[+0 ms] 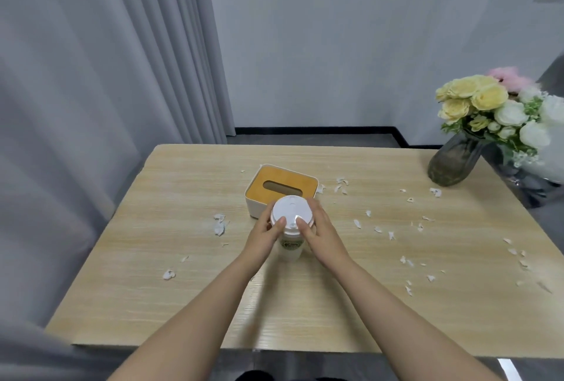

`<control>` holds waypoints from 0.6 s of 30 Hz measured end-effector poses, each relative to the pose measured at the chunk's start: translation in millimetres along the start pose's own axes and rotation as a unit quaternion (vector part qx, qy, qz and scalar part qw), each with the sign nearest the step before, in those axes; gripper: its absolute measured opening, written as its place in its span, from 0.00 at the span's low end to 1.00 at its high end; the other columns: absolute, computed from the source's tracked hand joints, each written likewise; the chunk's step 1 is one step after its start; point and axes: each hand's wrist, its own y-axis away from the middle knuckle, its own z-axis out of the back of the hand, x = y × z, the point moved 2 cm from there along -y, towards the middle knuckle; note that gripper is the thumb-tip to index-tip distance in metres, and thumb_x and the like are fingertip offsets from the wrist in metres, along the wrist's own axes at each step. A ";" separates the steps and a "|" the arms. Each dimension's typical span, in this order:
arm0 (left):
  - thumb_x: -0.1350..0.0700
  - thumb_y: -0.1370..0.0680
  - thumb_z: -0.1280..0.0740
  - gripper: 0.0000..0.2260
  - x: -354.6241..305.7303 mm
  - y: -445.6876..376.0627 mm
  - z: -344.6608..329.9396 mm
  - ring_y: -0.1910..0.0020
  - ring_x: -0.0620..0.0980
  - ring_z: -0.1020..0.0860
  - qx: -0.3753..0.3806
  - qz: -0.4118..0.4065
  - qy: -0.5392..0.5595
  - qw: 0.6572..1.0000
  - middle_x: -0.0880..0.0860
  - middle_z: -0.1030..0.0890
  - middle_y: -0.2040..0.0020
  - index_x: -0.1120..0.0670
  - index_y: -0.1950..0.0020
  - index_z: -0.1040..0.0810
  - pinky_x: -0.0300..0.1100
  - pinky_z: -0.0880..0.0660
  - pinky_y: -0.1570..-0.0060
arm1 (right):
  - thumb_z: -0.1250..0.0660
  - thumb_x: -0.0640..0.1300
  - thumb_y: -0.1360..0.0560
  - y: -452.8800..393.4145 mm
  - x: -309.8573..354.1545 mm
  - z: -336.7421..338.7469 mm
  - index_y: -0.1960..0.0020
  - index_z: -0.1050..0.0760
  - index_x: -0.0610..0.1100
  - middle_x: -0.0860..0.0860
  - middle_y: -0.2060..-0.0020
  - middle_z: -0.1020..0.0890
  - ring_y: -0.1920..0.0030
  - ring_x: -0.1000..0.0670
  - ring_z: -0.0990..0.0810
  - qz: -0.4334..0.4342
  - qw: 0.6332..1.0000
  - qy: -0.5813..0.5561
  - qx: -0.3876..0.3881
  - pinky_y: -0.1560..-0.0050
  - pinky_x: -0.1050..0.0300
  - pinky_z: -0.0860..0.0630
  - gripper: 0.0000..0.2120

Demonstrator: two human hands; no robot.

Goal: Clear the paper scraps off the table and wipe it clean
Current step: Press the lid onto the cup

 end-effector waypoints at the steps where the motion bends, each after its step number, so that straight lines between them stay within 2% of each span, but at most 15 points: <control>1: 0.58 0.19 0.40 0.14 -1.3 1.2 -1.4 0.50 0.33 0.27 -0.008 -0.002 0.008 1.000 0.37 0.27 0.47 0.37 0.44 0.33 0.24 0.28 0.59 | 0.39 0.48 0.20 0.0 0.3 0.9 0.26 0.42 0.48 0.61 0.35 0.35 0.32 0.59 0.37 0.000 1.000 -0.022 -0.003 0.40 0.74 0.41 0.24; 3: 0.59 0.19 0.41 0.14 0.1 1.3 -2.4 0.48 0.34 0.27 -0.030 -0.006 0.017 0.999 0.38 0.27 0.46 0.39 0.42 0.33 0.25 0.28 0.57 | 0.37 0.47 0.21 0.1 2.3 1.8 0.34 0.36 0.57 0.64 0.43 0.29 0.39 0.57 0.30 0.003 0.999 -0.040 0.000 0.46 0.76 0.35 0.18; 5: 0.57 0.19 0.40 0.15 -0.3 3.1 -1.6 0.42 0.41 0.27 -0.053 -0.004 0.028 0.998 0.41 0.27 0.41 0.41 0.35 0.35 0.31 0.28 0.48 | 0.36 0.51 0.22 -4.3 2.3 0.4 0.40 0.34 0.63 0.61 0.43 0.25 0.38 0.55 0.27 0.010 0.999 -0.048 -0.005 0.40 0.62 0.29 0.14; 6: 0.55 0.19 0.40 0.18 -0.5 3.9 -0.3 0.39 0.43 0.28 -0.064 0.001 0.027 0.998 0.42 0.28 0.38 0.43 0.31 0.37 0.35 0.29 0.43 | 0.36 0.53 0.23 -6.3 2.6 -1.1 0.39 0.33 0.63 0.58 0.41 0.25 0.37 0.54 0.27 0.012 0.998 -0.053 -0.003 0.37 0.55 0.29 0.15; 8: 0.54 0.19 0.40 0.16 -3.2 6.0 2.9 0.41 0.43 0.27 -0.083 0.002 0.028 0.996 0.42 0.26 0.41 0.44 0.32 0.36 0.37 0.28 0.45 | 0.36 0.55 0.24 -9.8 6.0 -3.7 0.33 0.33 0.58 0.55 0.36 0.26 0.35 0.53 0.28 0.019 0.998 -0.060 0.007 0.35 0.50 0.30 0.20; 10: 0.55 0.19 0.40 0.14 -8.8 7.8 8.3 0.46 0.41 0.26 -0.102 -0.003 0.028 0.994 0.42 0.25 0.44 0.46 0.34 0.34 0.35 0.28 0.51 | 0.36 0.54 0.23 -13.3 12.9 -6.2 0.32 0.34 0.57 0.54 0.36 0.26 0.37 0.53 0.27 0.026 0.997 -0.071 0.018 0.36 0.51 0.29 0.21; 12: 0.55 0.20 0.39 0.15 -12.8 9.4 15.7 0.47 0.41 0.25 -0.120 -0.003 0.037 0.992 0.45 0.25 0.43 0.48 0.33 0.32 0.36 0.27 0.50 | 0.36 0.53 0.23 -18.1 19.0 -10.8 0.32 0.33 0.56 0.53 0.36 0.26 0.37 0.53 0.27 0.038 0.996 -0.078 0.029 0.36 0.52 0.29 0.21; 14: 0.54 0.20 0.37 0.12 -14.8 11.5 24.0 0.49 0.39 0.24 -0.135 -0.010 0.036 0.990 0.42 0.23 0.46 0.43 0.38 0.29 0.40 0.27 0.48 | 0.35 0.57 0.26 -22.7 25.8 -17.3 0.31 0.33 0.54 0.53 0.36 0.26 0.36 0.54 0.27 0.041 0.995 -0.085 0.038 0.36 0.53 0.29 0.25; 16: 0.48 0.24 0.36 0.09 -19.7 14.6 32.0 0.51 0.37 0.24 -0.145 -0.022 0.013 0.989 0.37 0.21 0.50 0.37 0.46 0.27 0.40 0.27 0.48 | 0.35 0.60 0.28 -26.3 34.6 -24.6 0.32 0.31 0.54 0.54 0.39 0.23 0.38 0.54 0.26 0.053 0.993 -0.096 0.048 0.39 0.55 0.28 0.26; 18: 0.42 0.29 0.38 0.10 -25.9 18.0 40.6 0.47 0.43 0.24 -0.157 -0.028 -0.002 0.987 0.42 0.22 0.47 0.33 0.49 0.26 0.44 0.27 0.47 | 0.34 0.53 0.25 -30.2 46.3 -31.0 0.35 0.28 0.51 0.53 0.42 0.22 0.40 0.54 0.25 0.066 0.990 -0.114 0.060 0.44 0.59 0.28 0.19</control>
